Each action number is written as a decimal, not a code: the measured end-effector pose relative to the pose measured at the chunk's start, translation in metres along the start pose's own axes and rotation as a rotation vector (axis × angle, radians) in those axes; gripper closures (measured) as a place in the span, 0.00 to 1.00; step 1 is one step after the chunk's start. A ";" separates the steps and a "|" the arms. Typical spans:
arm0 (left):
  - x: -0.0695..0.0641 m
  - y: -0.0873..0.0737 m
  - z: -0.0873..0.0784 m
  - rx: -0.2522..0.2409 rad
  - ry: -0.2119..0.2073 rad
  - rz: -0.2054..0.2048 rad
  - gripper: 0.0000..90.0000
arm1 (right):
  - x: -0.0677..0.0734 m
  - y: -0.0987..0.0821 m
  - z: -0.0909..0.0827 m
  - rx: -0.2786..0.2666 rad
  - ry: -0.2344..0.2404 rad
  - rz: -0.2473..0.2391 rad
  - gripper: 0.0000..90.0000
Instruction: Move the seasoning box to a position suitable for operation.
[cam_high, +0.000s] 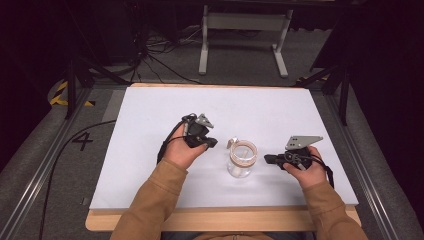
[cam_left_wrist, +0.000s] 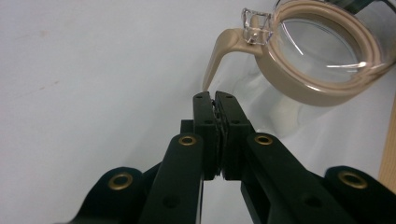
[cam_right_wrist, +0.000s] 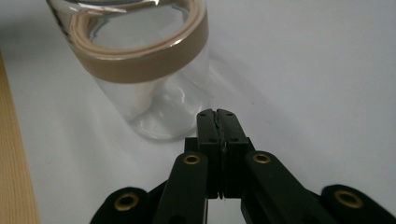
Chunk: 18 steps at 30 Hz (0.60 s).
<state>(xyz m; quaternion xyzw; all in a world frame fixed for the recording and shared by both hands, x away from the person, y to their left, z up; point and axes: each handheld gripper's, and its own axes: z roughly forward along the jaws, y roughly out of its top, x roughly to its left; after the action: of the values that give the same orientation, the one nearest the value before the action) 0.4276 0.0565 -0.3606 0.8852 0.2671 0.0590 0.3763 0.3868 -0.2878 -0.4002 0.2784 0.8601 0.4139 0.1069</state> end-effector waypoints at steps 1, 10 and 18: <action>0.000 -0.002 -0.003 -0.004 0.003 -0.009 0.97 | -0.001 0.002 0.003 -0.001 0.011 0.003 1.00; 0.004 -0.017 -0.017 -0.015 0.034 -0.051 0.97 | -0.005 0.009 0.025 0.028 0.066 -0.011 1.00; 0.005 -0.017 -0.012 -0.005 0.028 -0.044 0.97 | -0.003 0.010 0.027 0.044 0.056 -0.027 1.00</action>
<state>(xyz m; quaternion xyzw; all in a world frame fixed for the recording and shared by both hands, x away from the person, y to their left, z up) 0.4204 0.0768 -0.3646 0.8772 0.2917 0.0636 0.3759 0.4042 -0.2665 -0.4097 0.2573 0.8753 0.4011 0.0821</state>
